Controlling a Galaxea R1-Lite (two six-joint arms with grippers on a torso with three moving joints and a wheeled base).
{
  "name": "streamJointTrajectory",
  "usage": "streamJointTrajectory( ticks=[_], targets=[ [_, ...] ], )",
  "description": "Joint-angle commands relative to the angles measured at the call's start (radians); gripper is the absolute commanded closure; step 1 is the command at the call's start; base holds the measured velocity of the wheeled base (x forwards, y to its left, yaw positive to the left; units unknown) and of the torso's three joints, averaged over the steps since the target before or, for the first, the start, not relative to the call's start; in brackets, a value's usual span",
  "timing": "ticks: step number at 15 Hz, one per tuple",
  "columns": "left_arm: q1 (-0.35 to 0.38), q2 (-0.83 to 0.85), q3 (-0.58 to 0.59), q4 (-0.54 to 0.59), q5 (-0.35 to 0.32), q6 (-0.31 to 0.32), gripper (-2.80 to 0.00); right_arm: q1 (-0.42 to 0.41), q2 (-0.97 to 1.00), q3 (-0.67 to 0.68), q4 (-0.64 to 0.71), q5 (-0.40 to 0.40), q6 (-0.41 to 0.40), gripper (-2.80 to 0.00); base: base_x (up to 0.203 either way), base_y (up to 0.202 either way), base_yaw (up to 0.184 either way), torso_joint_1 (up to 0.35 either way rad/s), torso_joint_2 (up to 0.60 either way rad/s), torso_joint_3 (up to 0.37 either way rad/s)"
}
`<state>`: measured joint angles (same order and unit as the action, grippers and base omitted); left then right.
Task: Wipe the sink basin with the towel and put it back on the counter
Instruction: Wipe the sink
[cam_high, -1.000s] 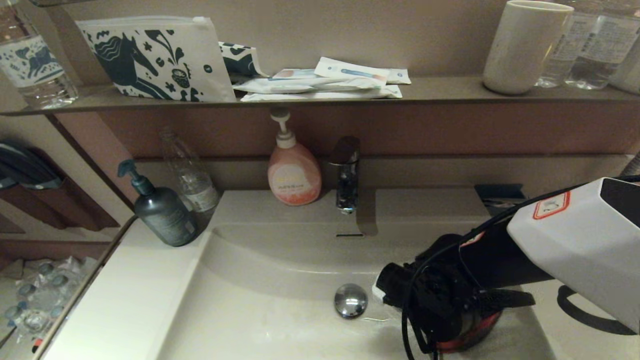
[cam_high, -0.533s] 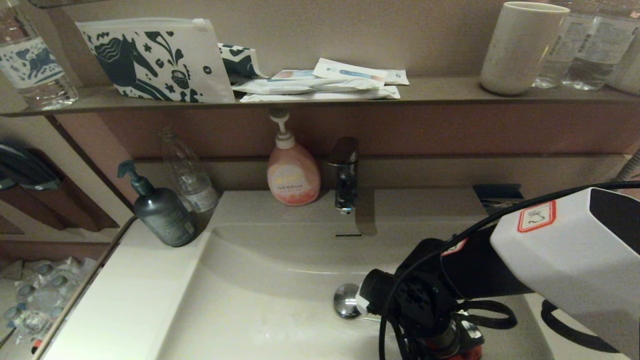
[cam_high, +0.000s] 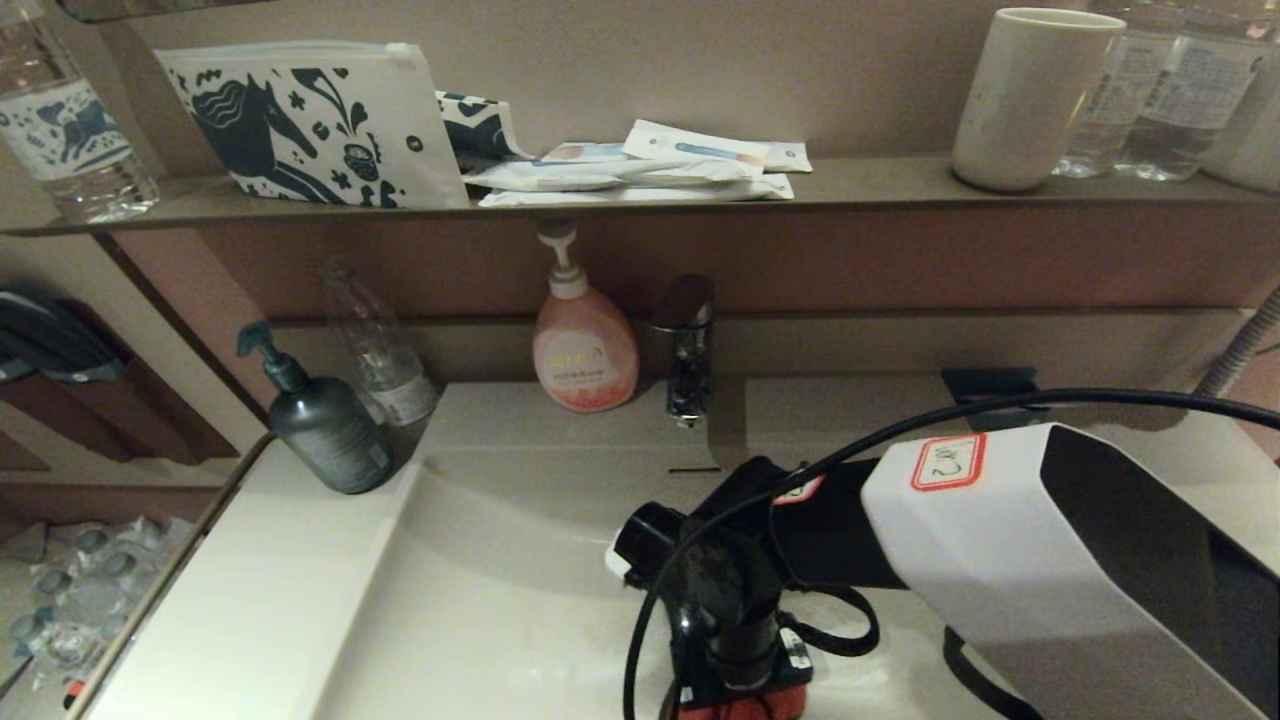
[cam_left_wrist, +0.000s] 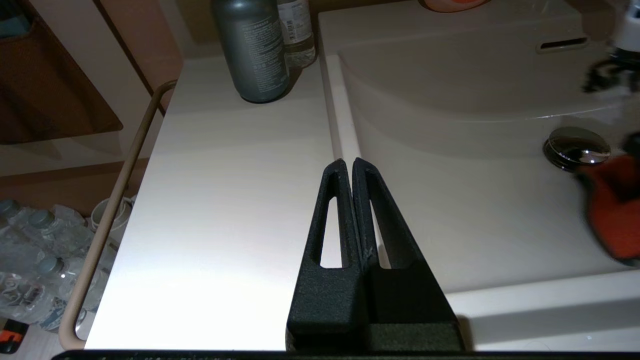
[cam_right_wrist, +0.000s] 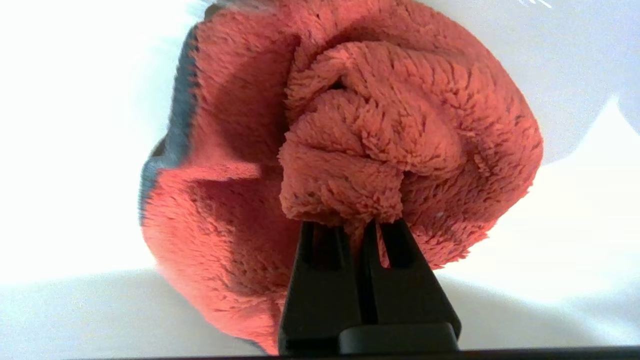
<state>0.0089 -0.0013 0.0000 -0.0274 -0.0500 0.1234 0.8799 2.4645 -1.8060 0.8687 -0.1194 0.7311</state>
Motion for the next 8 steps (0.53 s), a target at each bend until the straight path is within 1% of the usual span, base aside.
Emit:
streamJointTrajectory(
  ticks=[1, 2, 4, 5, 8],
  targets=[
    [0.0, 0.001, 0.0, 0.0, -0.001, 0.001, 0.0, 0.018, 0.092, -0.116, -0.002, 0.003, 0.008, 0.0, 0.0, 0.0, 0.0, 0.0, 0.0, 0.0],
    [0.0, 0.001, 0.0, 0.0, -0.001, 0.001, 0.0, 0.035, 0.132, -0.167, -0.014, 0.01, 0.008, 0.0, 0.0, 0.0, 0.0, 0.0, 0.0, 0.0],
    [0.0, 0.001, 0.0, 0.0, -0.001, 0.001, 0.0, 0.063, 0.151, -0.18, -0.167, 0.007, 0.003, 0.0, 0.0, 0.0, 0.0, 0.0, 0.0, 0.0],
    [0.0, 0.001, 0.0, -0.002, -0.001, 0.001, 0.0, 0.074, 0.153, -0.18, -0.252, -0.021, 0.003, 0.0, 0.0, 0.0, 0.0, 0.0, 0.0, 0.0],
    [0.0, 0.001, 0.0, 0.0, -0.001, 0.001, 0.0, 0.092, 0.152, -0.169, -0.418, -0.204, 0.003, 0.0, 0.0, 0.0, 0.0, 0.0, 0.0, 0.0]
  ],
)
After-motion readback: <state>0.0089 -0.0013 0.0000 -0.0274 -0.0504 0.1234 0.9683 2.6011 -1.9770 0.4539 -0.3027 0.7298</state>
